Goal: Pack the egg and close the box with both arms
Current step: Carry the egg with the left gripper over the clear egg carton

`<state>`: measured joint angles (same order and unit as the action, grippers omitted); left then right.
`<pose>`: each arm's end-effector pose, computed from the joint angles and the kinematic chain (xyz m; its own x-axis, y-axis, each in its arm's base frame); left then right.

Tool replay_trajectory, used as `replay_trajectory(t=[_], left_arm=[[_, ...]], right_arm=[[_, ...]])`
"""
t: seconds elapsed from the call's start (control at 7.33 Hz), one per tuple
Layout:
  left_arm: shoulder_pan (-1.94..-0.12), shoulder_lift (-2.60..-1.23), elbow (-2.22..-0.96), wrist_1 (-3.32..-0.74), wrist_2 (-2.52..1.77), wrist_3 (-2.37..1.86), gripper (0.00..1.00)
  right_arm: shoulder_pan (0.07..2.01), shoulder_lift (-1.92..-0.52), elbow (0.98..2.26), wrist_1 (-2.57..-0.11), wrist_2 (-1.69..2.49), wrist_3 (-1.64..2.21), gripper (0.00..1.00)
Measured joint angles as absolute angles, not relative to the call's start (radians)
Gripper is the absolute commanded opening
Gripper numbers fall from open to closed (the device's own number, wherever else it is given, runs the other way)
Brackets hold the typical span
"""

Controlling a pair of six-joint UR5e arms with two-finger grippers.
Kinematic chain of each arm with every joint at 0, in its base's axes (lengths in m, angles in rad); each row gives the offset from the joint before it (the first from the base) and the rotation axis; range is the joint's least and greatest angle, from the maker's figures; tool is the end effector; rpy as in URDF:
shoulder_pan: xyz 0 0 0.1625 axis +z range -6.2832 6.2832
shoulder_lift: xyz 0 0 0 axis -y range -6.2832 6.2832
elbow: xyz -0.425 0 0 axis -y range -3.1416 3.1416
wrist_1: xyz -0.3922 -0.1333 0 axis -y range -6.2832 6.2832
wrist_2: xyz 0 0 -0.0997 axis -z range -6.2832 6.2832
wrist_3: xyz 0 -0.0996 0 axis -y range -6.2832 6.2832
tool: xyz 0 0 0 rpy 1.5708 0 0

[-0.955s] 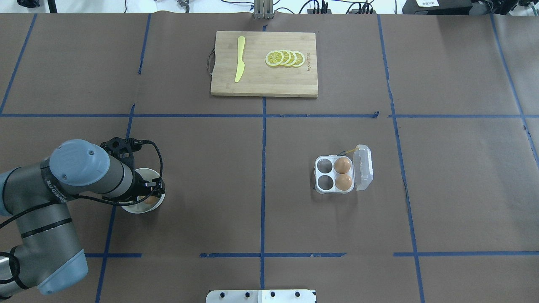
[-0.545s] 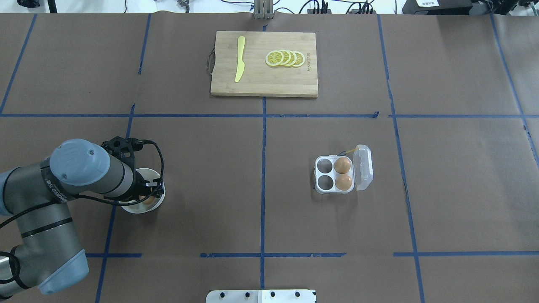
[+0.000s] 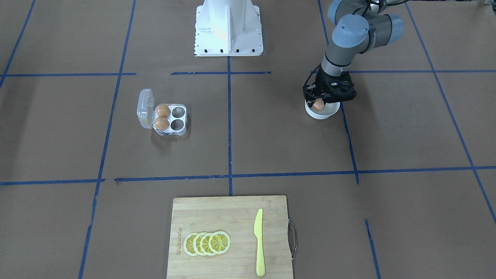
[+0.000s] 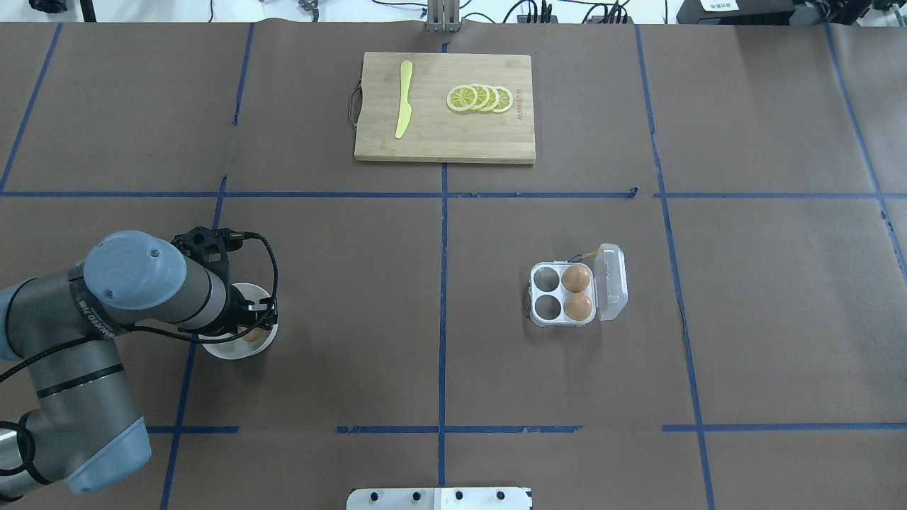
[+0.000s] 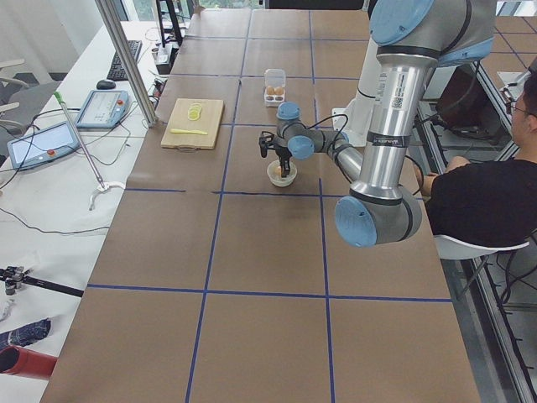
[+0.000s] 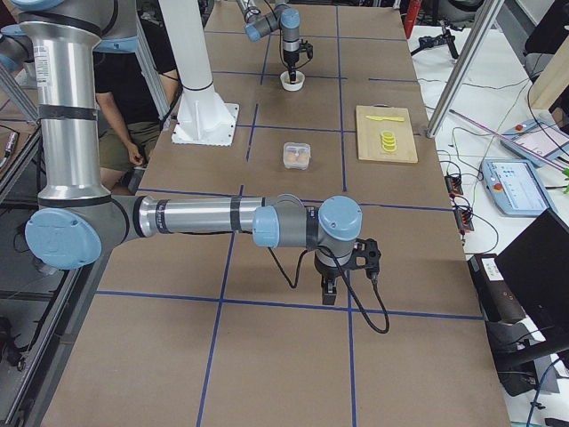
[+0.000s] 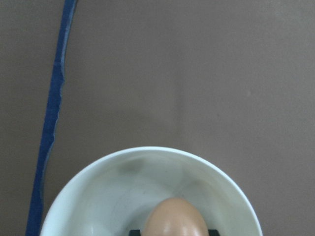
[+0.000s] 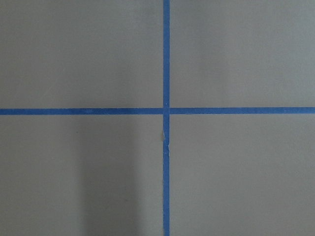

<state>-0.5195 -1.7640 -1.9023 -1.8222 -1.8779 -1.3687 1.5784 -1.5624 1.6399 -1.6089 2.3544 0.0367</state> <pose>0.4338 -0.3669 0.3810 0.6650 -0.1599 -0.7296 0.1592 0.9847 -0.0707 0.0668 -0.4965 0.6237 0.7078 0.0143 0.7063 -0.0336 0.9993 0.0135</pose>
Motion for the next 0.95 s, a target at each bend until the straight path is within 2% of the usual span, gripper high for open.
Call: replay_trajectory(t=[0.55,0.68,0.95], left_arm=[[-0.609,-1.676,-2.061,-1.815,-1.882,-1.369,0.00],[-0.626,-1.716,-2.077,-1.816,-1.886,-1.373,0.00],[-0.626,-1.951,-1.978,-1.825,-1.888,-1.438,0.00]], right_arm=[[1.578,-1.559,1.646,-1.608,2.354,0.037,1.00],[1.578,-1.559,1.649,-1.608,2.355,0.036,1.00],[1.578,-1.559,1.648,-1.608,2.363,0.036,1.00]])
